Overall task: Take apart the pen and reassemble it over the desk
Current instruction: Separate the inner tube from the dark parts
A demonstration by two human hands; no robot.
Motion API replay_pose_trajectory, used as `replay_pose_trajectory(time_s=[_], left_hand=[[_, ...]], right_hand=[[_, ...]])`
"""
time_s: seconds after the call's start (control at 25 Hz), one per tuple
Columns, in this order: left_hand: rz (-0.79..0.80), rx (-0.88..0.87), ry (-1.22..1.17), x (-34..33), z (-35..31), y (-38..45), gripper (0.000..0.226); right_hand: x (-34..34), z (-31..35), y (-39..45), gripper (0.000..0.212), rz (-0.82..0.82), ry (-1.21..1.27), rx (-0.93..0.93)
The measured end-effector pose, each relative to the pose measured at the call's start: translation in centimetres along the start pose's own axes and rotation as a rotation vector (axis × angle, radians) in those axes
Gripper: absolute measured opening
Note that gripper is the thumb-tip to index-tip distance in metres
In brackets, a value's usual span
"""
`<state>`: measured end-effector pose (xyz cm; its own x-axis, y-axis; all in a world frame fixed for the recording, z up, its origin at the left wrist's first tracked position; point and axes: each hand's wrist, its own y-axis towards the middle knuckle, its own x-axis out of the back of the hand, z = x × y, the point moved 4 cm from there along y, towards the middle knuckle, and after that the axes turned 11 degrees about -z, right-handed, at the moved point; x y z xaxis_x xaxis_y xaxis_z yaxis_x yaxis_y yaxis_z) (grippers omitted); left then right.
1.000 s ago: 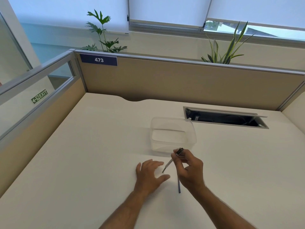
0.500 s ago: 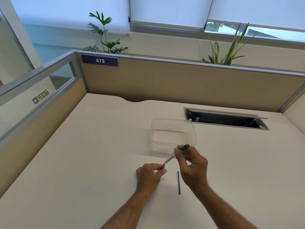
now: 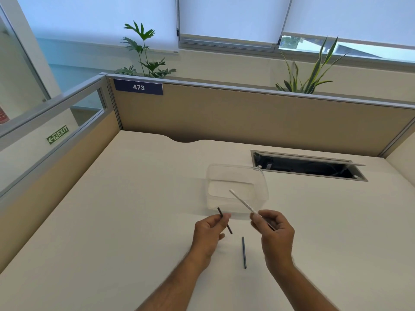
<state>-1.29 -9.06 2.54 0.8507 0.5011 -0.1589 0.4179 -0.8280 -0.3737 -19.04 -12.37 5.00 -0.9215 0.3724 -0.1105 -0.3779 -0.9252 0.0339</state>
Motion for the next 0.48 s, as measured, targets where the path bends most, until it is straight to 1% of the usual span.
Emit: replay_pose_trajectory(time_s=[0.12, 0.24, 0.4, 0.48], left_hand=[[0.107, 0.080, -0.142, -0.9, -0.6, -0.2, 0.029], [0.158, 0.103, -0.220, -1.5, -1.0, -0.4, 0.033], [0.122, 0.072, -0.209, -1.9, -1.5, -0.7, 0.034], [0.077, 0.026, -0.192, -1.9, -1.6, -0.8, 0.036]], right_hand=[[-0.2, -1.0, -0.9, 0.017, 0.074, -0.001, -0.086], [-0.5, -1.0, -1.3, 0.017, 0.154, -0.052, -0.075], [-0.9, -0.9, -1.4, 0.019, 0.221, -0.235, -0.005], [-1.0, -0.5, -1.6, 0.021, 0.225, -0.345, 0.080]])
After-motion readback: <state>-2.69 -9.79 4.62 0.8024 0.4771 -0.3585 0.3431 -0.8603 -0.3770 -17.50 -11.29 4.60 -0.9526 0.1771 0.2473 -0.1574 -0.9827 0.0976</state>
